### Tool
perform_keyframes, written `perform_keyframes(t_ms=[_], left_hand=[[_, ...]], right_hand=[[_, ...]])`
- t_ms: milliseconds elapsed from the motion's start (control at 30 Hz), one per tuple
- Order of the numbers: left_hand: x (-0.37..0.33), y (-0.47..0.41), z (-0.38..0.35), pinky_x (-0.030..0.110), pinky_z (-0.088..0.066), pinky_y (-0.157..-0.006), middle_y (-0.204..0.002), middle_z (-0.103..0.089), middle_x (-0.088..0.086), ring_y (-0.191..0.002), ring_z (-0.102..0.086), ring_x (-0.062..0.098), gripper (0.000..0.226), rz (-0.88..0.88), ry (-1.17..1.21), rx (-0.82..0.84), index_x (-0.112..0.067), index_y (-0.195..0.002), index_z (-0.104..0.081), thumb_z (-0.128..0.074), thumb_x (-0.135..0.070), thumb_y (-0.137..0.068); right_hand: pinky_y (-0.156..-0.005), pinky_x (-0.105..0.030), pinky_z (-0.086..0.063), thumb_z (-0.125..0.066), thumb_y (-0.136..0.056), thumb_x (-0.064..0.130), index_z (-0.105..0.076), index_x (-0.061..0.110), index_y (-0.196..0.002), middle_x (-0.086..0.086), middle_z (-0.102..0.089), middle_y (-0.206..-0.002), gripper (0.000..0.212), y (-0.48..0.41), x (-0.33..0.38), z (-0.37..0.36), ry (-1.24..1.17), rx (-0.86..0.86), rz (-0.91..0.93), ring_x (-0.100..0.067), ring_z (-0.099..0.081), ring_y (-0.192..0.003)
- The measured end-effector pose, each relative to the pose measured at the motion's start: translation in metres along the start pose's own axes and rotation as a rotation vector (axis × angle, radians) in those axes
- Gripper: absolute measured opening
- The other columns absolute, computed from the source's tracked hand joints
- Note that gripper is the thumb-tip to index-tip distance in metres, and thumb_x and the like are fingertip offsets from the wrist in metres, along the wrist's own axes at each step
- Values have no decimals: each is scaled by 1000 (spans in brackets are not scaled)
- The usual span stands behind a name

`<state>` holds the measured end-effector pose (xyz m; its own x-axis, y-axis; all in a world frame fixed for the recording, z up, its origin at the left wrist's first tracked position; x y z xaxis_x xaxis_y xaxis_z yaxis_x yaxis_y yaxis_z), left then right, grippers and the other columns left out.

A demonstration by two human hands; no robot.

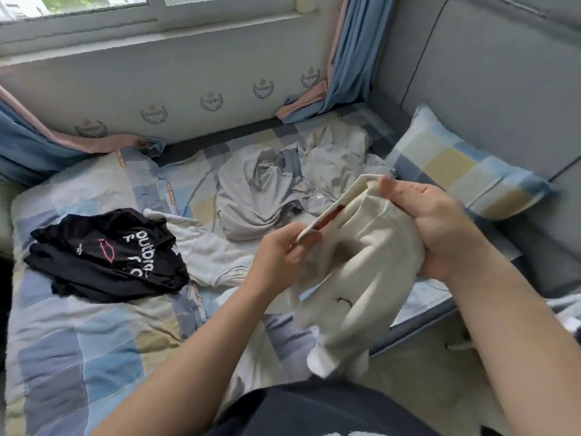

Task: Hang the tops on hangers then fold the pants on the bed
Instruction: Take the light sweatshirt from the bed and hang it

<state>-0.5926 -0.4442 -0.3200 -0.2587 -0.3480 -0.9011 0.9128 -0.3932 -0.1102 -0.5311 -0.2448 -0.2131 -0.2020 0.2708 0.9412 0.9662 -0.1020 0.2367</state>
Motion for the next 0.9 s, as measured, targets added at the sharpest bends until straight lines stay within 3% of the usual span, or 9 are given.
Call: perform_keyframes(t_ms=[133, 233, 267, 400, 467, 533, 633, 767, 900], left_hand=[[-3, -15, -6, 13, -36, -59, -67, -59, -20, -65, -52, -3, 22, -115, -160, 111, -34, -81, -60, -63, -16, -94], [-2, -17, -22, 27, -36, -61, -70, -56, -10, -69, -52, 13, 20, -117, -319, 252, -28, -85, -59, -62, -10, -92], [-4, -14, -27, 28, -36, -60, -70, -55, -9, -68, -53, 13, 22, -136, -307, 298, -28, -81, -56, -61, -10, -94], [-24, 8, -49, 18, -35, -54, -65, -51, -9, -59, -50, -1, 27, -300, -213, 459, -22, -76, -51, -54, -17, -102], [-50, 20, -60, 20, -38, -54, -63, -49, -8, -57, -50, 1, 29, -377, -136, 524, -21, -76, -48, -50, -27, -104], [-85, 34, -69, 33, -40, -57, -63, -52, -7, -56, -47, 3, 31, -465, -8, 589, -18, -79, -54, -45, -38, -101], [-149, 57, -83, 30, -36, -52, -59, -50, -7, -52, -42, 4, 45, -597, 144, 642, -8, -80, -56, -40, -47, -95], [-243, 99, -108, 18, -30, -45, -52, -42, -15, -49, -38, 2, 42, -742, 289, 734, -14, -70, -50, -41, -48, -92], [-325, 153, -133, 23, -25, -40, -48, -32, -14, -43, -29, 5, 40, -839, 390, 819, -20, -67, -41, -47, -45, -97]], right_hand=[[-91, -48, -59, -60, -95, 34, -78, 5, -101, -21, -73, -105, 35, 49, 4, 40, -101, -237, 51, -34, -71, -101], [-109, -53, -46, -61, -97, 42, -62, 2, -134, -25, -58, -138, 54, 95, -7, 58, -265, -374, 16, -40, -57, -129], [-112, -55, -42, -62, -96, 44, -61, 3, -135, -24, -57, -140, 57, 112, -12, 61, -284, -423, 31, -40, -53, -132], [-101, -49, -52, -63, -96, 36, -78, 10, -98, -14, -73, -102, 29, 186, -28, 63, -196, -803, 170, -34, -68, -109], [-96, -45, -55, -61, -99, 30, -76, 9, -99, -13, -74, -98, 26, 225, -35, 60, -171, -968, 231, -30, -70, -101], [-90, -41, -58, -58, -101, 26, -78, 8, -94, -13, -75, -97, 27, 268, -36, 54, -137, -1072, 272, -26, -72, -96], [-86, -39, -58, -54, -103, 21, -80, 7, -91, -16, -76, -96, 32, 337, -30, 39, -34, -1220, 307, -28, -74, -93], [-93, -47, -54, -54, -103, 23, -73, 1, -99, -19, -76, -99, 29, 429, -18, 20, 25, -1464, 368, -32, -73, -94], [-82, -36, -58, -54, -104, 21, -73, 2, -99, -15, -77, -96, 27, 515, -2, 6, 17, -1651, 467, -26, -75, -90]])
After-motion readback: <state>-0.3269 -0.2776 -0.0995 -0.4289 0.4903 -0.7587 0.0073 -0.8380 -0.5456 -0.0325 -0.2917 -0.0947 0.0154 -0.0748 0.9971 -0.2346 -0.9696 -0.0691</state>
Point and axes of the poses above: each hand's wrist, its own y-axis away from the middle knuckle, its own z-axis out of the back of the hand, x = y × z, the point moved 1 cm from there along -y, towards the middle knuckle
